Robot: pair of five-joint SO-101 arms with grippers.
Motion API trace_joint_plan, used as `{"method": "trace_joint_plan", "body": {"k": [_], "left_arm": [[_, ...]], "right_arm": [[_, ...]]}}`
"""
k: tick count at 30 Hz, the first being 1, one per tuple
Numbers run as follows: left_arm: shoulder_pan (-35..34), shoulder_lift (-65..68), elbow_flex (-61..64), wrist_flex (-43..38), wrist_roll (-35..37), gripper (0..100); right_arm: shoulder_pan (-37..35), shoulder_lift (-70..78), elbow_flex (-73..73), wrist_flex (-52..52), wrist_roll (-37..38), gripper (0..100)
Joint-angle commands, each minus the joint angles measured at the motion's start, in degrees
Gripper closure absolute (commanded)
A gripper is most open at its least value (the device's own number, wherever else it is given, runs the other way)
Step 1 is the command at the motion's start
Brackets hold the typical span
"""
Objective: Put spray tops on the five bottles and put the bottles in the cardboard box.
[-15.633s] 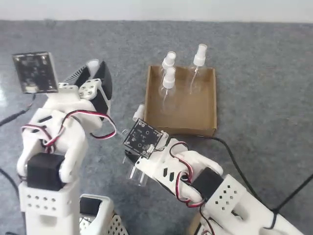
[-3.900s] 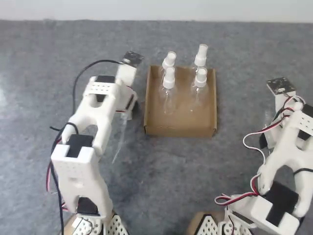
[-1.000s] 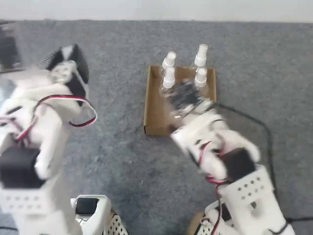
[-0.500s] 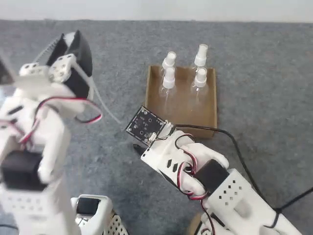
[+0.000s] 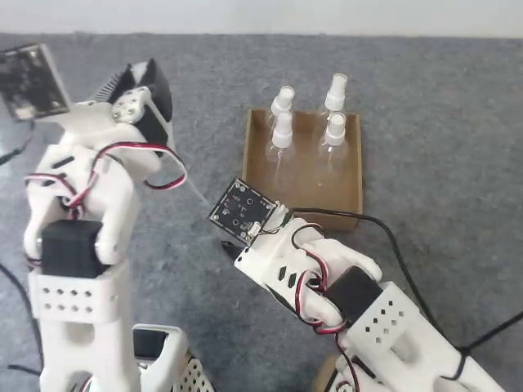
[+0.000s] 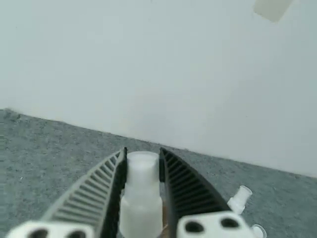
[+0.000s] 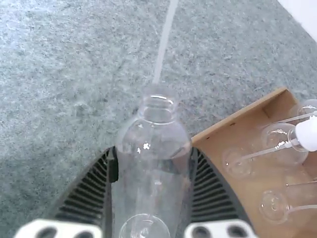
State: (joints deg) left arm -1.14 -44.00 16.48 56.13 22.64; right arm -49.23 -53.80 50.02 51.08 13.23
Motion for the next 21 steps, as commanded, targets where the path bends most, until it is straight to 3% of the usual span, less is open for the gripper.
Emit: {"method": "trace_joint_plan", "body": {"k": [1, 6, 15, 21], "left_arm": [[2.3, -1.1, 0.7, -0.1, 0.4, 99], [6.3, -1.1, 3.3, 0.8, 0.4, 99], [6.7, -3.5, 13.8, 1.2, 0.5, 99], [9.5, -14.2, 24.7, 1.1, 0.3, 99]], "right_arm": [[-0.1, -2.2, -0.5, -1.4, -0.6, 99.3], [-0.1, -2.2, -0.5, -1.4, -0.9, 99.3], [0.2, -2.8, 1.6, -0.3, -0.6, 99.3], [2.3, -9.2, 9.6, -15.0, -1.0, 99.3]]}}
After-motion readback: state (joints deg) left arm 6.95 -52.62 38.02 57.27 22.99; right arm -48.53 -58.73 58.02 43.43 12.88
